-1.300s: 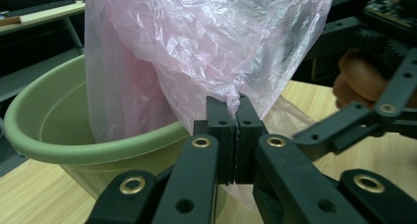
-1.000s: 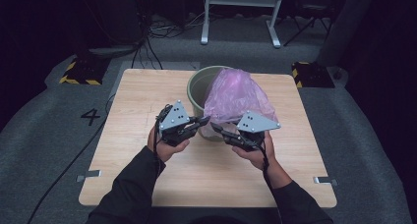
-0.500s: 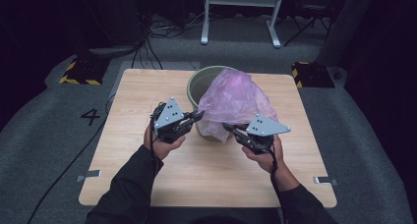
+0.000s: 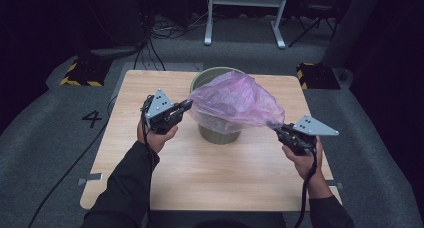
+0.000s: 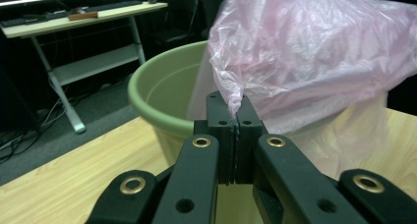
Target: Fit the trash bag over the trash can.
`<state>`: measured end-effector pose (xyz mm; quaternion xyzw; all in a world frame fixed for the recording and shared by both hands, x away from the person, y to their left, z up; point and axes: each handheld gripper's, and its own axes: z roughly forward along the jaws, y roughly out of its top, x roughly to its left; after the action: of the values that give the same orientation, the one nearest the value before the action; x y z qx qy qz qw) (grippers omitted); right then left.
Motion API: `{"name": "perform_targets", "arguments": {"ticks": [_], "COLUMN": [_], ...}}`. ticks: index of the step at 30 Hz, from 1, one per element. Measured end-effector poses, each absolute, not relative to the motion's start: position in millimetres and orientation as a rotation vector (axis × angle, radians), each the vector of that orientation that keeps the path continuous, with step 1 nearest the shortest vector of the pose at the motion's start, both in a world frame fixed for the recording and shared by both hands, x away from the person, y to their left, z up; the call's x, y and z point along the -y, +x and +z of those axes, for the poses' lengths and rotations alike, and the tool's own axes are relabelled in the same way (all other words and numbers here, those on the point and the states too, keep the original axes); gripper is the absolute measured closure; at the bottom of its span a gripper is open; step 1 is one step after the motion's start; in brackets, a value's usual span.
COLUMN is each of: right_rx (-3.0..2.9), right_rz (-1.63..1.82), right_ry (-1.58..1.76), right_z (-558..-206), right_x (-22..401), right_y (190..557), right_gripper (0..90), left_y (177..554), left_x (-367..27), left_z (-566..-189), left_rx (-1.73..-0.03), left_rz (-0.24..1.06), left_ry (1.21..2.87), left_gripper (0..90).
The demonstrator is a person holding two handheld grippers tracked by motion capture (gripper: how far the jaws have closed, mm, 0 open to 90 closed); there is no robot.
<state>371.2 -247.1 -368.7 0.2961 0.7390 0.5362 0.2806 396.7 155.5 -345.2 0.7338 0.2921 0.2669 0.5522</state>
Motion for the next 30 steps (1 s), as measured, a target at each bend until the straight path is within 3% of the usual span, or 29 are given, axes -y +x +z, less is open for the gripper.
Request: {"name": "perform_targets", "arguments": {"ticks": [8, 9, 13, 15, 19, 22, 23, 25, 26, 27, 30], "right_rx": [-1.930, -1.939, -1.972, -1.991, -2.024, -2.030, -2.039, -2.041, -2.041, -2.041, -2.026], "right_rz": [1.438, 1.425, 1.445, 1.455, 1.454, 1.454, 1.429, 1.402, 1.402, 1.415, 1.395], "right_ry": [0.919, 0.938, 0.880, 0.856, 0.827, 0.825, 0.827, 0.820, 0.820, 0.781, 0.760], "right_z": [-378.7, -382.5, -383.3, -381.3, -379.0, -378.3, -378.6, -379.8, -379.8, -380.7, -380.3], "right_x": [269.3, 267.5, 261.8, 258.8, 254.5, 254.2, 253.5, 253.0, 253.0, 254.4, 256.4], "right_y": [387.9, 390.5, 387.1, 384.1, 379.3, 377.7, 377.3, 375.9, 375.9, 371.7, 366.4], "right_gripper": [90.0, 90.0, 90.0, 90.0, 90.0, 82.2, 61.7, 46.8, 46.8, 34.5, 26.7], "left_y": [398.9, 398.5, 381.4, 371.2, 360.1, 360.4, 363.4, 367.7, 367.7, 370.8, 372.8], "left_x": [-163.3, -161.5, -154.3, -152.9, -150.6, -147.0, -144.7, -144.2, -144.2, -145.9, -147.6], "left_z": [-348.9, -351.0, -352.5, -350.2, -341.5, -338.7, -339.0, -340.9, -340.9, -343.2, -344.8], "left_rx": [-0.679, -0.635, -0.582, -0.560, -0.527, -0.544, -0.560, -0.578, -0.578, -0.584, -0.599], "left_rz": [0.566, 0.516, 0.595, 0.637, 0.667, 0.682, 0.676, 0.665, 0.665, 0.652, 0.644], "left_ry": [1.724, 1.780, 1.823, 1.820, 1.811, 1.829, 1.836, 1.842, 1.842, 1.825, 1.819], "left_gripper": [87.0, 80.5, 41.2, 28.0, 22.1, 33.1, 38.9, 52.8, 55.5, 61.0, 68.8]}}
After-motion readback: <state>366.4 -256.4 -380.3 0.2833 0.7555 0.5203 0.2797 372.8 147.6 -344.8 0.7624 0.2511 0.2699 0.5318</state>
